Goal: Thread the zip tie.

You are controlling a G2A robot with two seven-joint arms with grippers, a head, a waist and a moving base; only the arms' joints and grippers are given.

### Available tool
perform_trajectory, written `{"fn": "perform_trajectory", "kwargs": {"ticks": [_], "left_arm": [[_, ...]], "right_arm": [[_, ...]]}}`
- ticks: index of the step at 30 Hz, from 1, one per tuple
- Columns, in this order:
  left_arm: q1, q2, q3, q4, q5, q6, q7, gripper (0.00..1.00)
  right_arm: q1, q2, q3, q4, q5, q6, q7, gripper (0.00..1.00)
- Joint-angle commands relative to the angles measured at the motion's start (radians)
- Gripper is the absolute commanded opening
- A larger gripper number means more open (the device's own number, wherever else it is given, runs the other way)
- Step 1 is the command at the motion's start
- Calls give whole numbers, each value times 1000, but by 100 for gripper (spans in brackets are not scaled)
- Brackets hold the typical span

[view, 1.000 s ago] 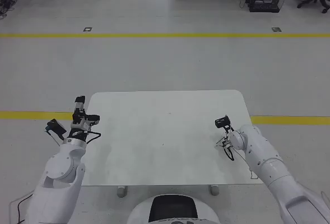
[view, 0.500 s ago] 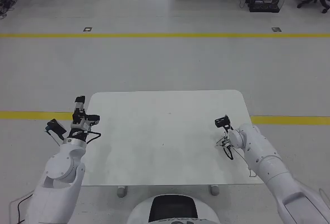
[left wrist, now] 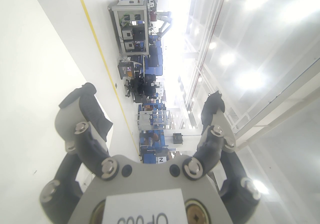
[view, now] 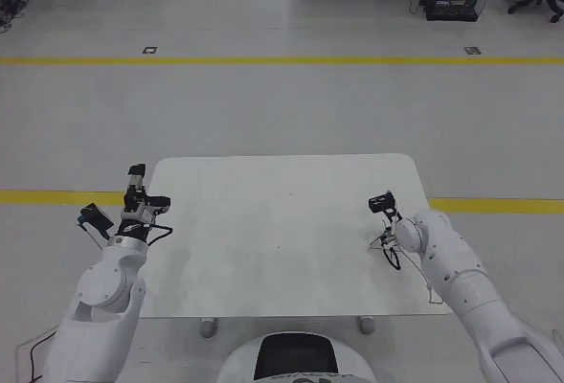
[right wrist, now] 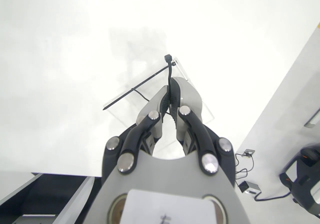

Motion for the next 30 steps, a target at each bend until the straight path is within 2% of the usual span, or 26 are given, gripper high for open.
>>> {"fn": "perform_trajectory", "kwargs": {"ticks": [1,4,8,11,13,14,18,21,30], "left_arm": [[0,0,0,0,0,0,0,100],[0,0,0,0,0,0,0,100],[0,0,0,0,0,0,0,100],[0,0,0,0,0,0,0,100],[0,0,0,0,0,0,0,100],[0,0,0,0,0,0,0,100],[0,0,0,0,0,0,0,100],[0,0,0,0,0,0,0,100],[0,0,0,0,0,0,0,100]], "right_arm": [[-34,14,44,-65,7,-18,17,0],[-87,33,113,-152,26,-49,37,0],[-141,52,191,-220,80,-106,45,0],[-167,63,248,-239,159,-189,41,0],[-181,73,297,-236,243,-288,44,0],[-186,78,313,-239,266,-301,48,0],[-213,105,323,-297,389,-301,73,0],[-224,137,315,-335,491,-301,100,0],[-221,242,236,-395,700,-301,107,0]]}}
